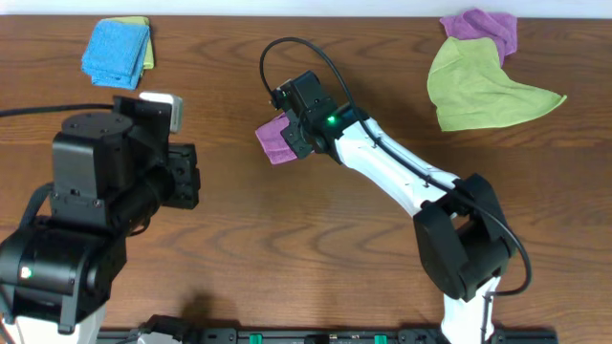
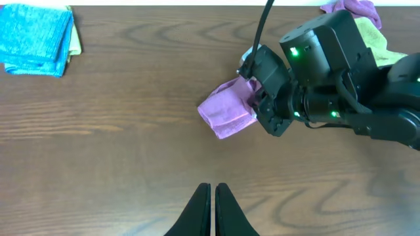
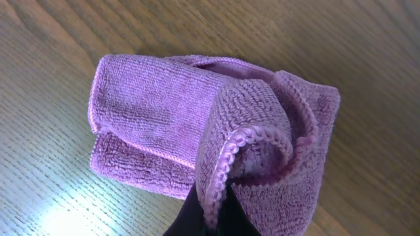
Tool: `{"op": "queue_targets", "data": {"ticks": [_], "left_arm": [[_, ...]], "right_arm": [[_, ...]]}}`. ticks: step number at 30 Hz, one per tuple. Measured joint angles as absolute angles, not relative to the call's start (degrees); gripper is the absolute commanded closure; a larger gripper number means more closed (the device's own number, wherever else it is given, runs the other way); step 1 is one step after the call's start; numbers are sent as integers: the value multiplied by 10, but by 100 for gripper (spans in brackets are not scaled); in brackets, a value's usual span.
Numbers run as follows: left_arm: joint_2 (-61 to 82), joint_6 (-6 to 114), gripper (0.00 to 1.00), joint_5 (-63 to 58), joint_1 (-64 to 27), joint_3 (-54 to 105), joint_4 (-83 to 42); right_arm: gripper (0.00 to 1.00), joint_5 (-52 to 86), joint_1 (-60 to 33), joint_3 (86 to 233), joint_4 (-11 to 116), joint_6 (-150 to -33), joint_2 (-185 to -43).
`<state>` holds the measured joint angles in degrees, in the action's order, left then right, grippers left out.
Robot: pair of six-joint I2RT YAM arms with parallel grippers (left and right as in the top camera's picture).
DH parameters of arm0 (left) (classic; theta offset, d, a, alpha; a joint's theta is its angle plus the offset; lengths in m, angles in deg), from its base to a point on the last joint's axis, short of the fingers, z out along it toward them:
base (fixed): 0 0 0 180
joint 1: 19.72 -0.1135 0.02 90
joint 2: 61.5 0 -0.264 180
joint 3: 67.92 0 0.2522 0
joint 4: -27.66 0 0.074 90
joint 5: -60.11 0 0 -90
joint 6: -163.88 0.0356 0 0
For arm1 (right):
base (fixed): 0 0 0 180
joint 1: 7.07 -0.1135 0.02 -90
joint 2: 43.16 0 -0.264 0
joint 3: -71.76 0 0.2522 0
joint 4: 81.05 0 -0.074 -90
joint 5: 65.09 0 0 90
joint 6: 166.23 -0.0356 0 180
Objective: Fold the cloth
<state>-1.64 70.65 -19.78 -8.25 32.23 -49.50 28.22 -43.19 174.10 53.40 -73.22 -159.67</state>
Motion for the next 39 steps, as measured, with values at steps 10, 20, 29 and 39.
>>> {"op": "queue_targets", "data": {"ticks": [10, 20, 29, 39], "left_arm": [[-17, 707, 94, -198, -83, 322, -503], [-20, 718, 71, -213, -91, 269, -442], [1, 714, 28, -155, -128, 73, -279], [116, 680, 5, -90, -128, -39, -86]], "right_arm": [[32, 108, -494, 1741, 537, -737, -1598], [20, 135, -479, 1761, 529, -756, -1596], [24, 178, -398, 1788, 422, -759, -1518], [1, 240, -349, 1778, 248, -752, -1324]]}}
